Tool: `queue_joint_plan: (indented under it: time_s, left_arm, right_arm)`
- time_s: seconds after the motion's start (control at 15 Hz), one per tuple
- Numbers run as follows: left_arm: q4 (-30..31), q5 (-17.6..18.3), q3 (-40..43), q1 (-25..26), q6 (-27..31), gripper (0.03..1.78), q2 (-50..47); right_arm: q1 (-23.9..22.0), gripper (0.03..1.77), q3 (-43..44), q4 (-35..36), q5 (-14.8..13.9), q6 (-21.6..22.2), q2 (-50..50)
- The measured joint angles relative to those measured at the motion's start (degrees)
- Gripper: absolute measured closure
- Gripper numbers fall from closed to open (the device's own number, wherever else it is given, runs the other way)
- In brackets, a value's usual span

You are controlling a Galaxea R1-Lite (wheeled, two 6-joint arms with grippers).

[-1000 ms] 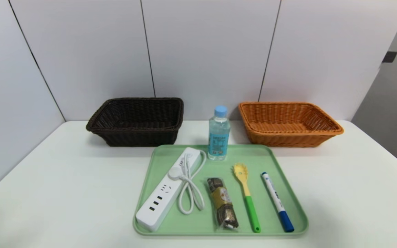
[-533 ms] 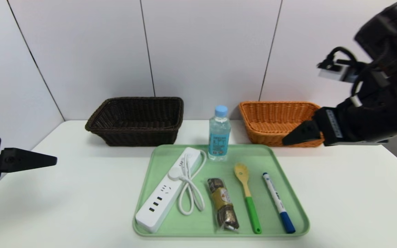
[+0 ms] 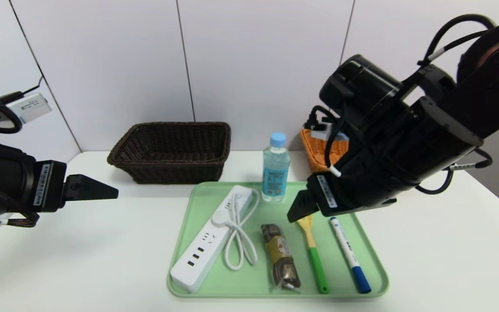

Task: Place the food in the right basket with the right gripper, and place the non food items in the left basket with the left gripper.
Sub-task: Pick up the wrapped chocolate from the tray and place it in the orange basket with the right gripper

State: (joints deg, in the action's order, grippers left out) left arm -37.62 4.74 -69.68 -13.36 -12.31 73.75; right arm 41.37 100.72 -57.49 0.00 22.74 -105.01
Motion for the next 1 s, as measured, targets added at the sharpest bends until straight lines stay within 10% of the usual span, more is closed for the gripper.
queue_joint_plan:
  time_s: [0.4, 1.0]
  left_arm:
    - [3.01, -10.36, -0.2, -4.33, -1.99, 0.12, 4.02]
    - [3.47, -10.45, 0.22, -4.63, -2.04, 0.12, 4.69]
  right_arm:
    - [4.84, 0.1, 0.5, 0.0, -2.74, 4.91, -6.38]
    - [6.06, 0.1, 5.25, -2.01, -4.43, 9.31, -15.63]
